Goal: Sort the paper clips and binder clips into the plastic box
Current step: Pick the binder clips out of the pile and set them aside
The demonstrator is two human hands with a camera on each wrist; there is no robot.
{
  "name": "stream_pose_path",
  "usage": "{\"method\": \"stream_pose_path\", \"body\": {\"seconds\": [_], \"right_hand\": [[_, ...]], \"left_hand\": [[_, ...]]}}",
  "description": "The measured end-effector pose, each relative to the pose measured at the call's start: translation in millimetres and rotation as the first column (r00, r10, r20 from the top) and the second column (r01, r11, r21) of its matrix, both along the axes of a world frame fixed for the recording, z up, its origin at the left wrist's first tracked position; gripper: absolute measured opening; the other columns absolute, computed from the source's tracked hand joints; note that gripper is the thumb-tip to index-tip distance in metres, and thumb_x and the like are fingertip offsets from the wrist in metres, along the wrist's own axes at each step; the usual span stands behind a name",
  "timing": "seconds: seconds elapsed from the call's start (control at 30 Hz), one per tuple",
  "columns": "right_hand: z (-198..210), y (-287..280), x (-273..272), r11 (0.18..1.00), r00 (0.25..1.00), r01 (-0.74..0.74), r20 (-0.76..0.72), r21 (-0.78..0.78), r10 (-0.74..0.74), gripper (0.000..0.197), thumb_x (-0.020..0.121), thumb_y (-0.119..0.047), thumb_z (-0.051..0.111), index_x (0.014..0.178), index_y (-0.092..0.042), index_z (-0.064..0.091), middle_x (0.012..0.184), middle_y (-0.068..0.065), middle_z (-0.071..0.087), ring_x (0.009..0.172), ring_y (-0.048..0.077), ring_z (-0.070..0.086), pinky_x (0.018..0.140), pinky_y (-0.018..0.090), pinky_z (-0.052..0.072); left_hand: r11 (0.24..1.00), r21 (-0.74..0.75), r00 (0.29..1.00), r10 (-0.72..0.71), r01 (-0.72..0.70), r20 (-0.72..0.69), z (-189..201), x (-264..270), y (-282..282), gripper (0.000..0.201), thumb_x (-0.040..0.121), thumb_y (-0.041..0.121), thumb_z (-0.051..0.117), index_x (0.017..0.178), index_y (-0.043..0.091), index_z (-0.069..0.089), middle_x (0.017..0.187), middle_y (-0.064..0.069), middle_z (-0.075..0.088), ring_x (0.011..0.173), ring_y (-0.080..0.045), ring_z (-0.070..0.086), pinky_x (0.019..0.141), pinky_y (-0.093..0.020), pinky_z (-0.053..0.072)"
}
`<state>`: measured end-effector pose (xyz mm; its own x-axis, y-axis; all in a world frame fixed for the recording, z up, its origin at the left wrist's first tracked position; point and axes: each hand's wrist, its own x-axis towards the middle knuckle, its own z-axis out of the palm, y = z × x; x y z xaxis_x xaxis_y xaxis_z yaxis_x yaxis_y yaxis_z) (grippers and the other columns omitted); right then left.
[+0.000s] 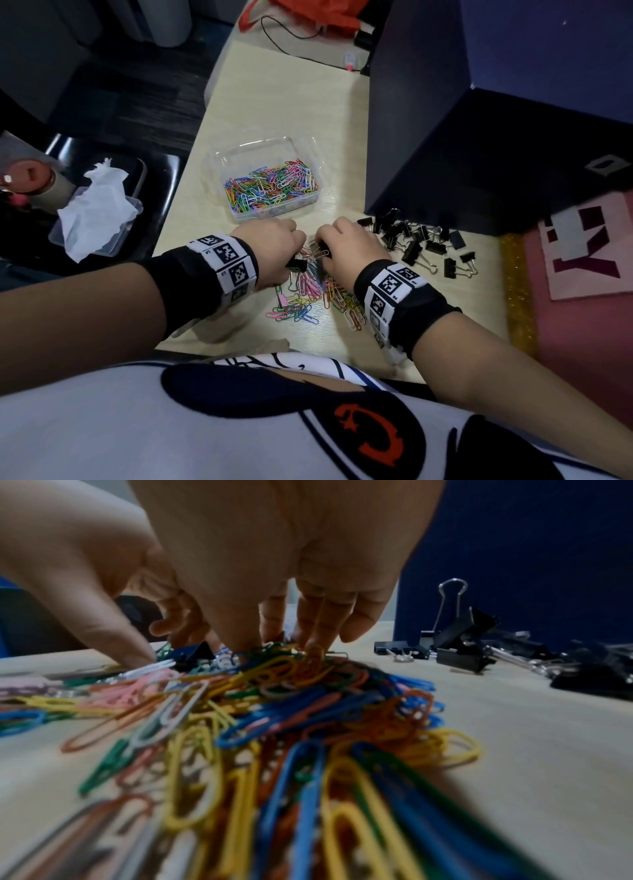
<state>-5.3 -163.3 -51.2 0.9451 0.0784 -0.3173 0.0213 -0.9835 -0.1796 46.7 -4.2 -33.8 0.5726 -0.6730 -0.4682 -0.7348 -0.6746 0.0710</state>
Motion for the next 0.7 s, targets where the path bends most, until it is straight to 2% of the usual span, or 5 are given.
{"method": "stream_pose_path", "body": {"seconds": [0.13,0.23,0.4,0.53,0.7], "right_hand": [[4.3,-3.0,-3.2,0.993,0.997,0.081,-0.004,0.085,-0.081,0.025,0.087,-0.027,0.059,0.109,-0.02,0.048,0.112,0.003,0.053,0.108,0.026,0.049,0.091,0.039,0.04],[9.2,-6.0,-4.5,0.98,0.991,0.131,-0.045,0.15,-0.125,0.029,0.086,-0.026,0.061,0.111,-0.023,0.047,0.109,0.001,0.059,0.102,0.025,0.054,0.087,0.037,0.045],[12.7,-11.5,-7.1,0.97,0.986,0.159,-0.079,0.186,-0.146,0.028,0.088,-0.017,0.056,0.114,-0.029,0.052,0.108,0.0,0.059,0.102,0.023,0.055,0.089,0.038,0.046],[16.1,-15.3,-10.8,0.958,0.982,0.182,0.005,0.223,-0.188,0.019,0.092,-0.024,0.055,0.111,-0.024,0.055,0.112,0.001,0.059,0.102,0.021,0.055,0.088,0.038,0.047],[14.8,-23.8,-18.1,0.901,0.951,0.257,0.076,0.348,-0.3,0.012,0.094,-0.02,0.052,0.105,-0.02,0.056,0.11,-0.001,0.052,0.09,0.015,0.052,0.083,0.032,0.045]], "left_hand": [[1.0,0.006,1.0,0.002,-0.002,0.002,-3.3,1.1,-0.7,0.044,0.076,0.04,0.064,0.112,0.018,0.051,0.109,-0.003,0.047,0.104,-0.025,0.051,0.078,-0.038,0.05],[1.0,0.02,1.0,-0.01,0.01,0.01,-3.0,1.9,-1.8,0.047,0.074,0.043,0.065,0.111,0.018,0.05,0.109,-0.003,0.046,0.105,-0.025,0.049,0.081,-0.041,0.051],[0.998,0.026,0.998,-0.057,0.056,0.032,-0.6,2.0,-6.2,0.04,0.079,0.039,0.062,0.114,0.022,0.053,0.112,-0.003,0.047,0.107,-0.027,0.048,0.082,-0.043,0.051],[0.995,0.027,0.995,-0.094,0.092,0.045,0.1,1.8,-9.2,0.034,0.083,0.034,0.057,0.114,0.021,0.056,0.111,-0.003,0.049,0.106,-0.028,0.048,0.082,-0.042,0.051],[0.993,0.044,0.993,-0.11,0.108,0.046,3.9,1.3,-15.4,0.033,0.082,0.033,0.058,0.111,0.018,0.053,0.108,-0.003,0.054,0.103,-0.027,0.054,0.078,-0.039,0.05]]}}
